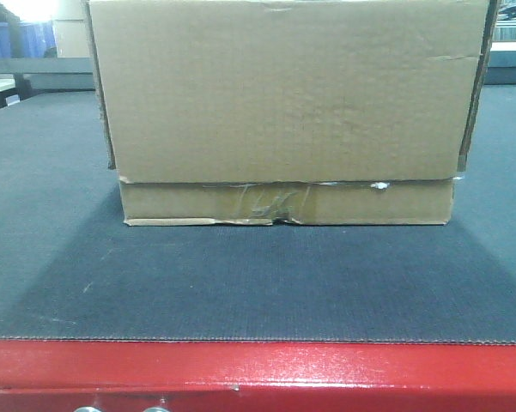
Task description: Grab carton from right shelf to conveyor
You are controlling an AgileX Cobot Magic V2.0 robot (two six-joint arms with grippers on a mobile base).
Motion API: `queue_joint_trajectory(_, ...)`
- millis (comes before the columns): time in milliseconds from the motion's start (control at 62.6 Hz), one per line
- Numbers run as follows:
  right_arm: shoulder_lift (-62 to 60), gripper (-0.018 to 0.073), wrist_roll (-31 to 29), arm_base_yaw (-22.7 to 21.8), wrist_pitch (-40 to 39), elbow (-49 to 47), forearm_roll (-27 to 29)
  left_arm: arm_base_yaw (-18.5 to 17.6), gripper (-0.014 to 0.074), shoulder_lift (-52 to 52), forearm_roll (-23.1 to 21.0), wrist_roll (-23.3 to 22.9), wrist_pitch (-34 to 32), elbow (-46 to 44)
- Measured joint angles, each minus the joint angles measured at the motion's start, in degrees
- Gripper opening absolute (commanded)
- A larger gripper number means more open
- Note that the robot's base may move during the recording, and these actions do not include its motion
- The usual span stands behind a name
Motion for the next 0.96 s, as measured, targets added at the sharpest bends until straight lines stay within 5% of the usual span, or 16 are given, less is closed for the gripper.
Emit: queue_joint_trajectory(959, -0.09, -0.0067, -0.28, 0.00, -0.36, 0.00, 0.00, 0.08, 0.0022, 0.00, 0.00, 0.00, 0.00, 0.00)
